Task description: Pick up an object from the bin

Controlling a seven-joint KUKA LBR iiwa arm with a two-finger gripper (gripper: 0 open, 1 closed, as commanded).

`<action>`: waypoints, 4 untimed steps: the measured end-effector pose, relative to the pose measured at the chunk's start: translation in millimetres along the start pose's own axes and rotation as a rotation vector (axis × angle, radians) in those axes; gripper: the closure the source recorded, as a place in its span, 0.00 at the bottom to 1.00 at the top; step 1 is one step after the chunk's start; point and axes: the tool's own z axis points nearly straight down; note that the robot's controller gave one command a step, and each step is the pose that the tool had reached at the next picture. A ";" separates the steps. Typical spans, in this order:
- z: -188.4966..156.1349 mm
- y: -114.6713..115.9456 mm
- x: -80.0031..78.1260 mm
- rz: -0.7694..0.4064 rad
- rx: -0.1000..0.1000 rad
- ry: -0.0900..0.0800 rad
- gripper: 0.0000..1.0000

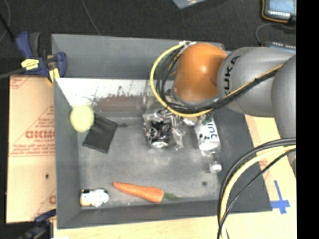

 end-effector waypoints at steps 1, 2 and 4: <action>14.0 -20.1 13.2 0.253 -0.001 -0.010 1.00; 14.0 -20.1 13.2 0.253 -0.001 -0.010 1.00; 8.7 -19.0 14.1 0.253 -0.003 -0.010 1.00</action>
Offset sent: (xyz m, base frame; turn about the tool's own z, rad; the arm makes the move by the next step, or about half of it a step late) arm 0.0000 0.0000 0.0000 0.0000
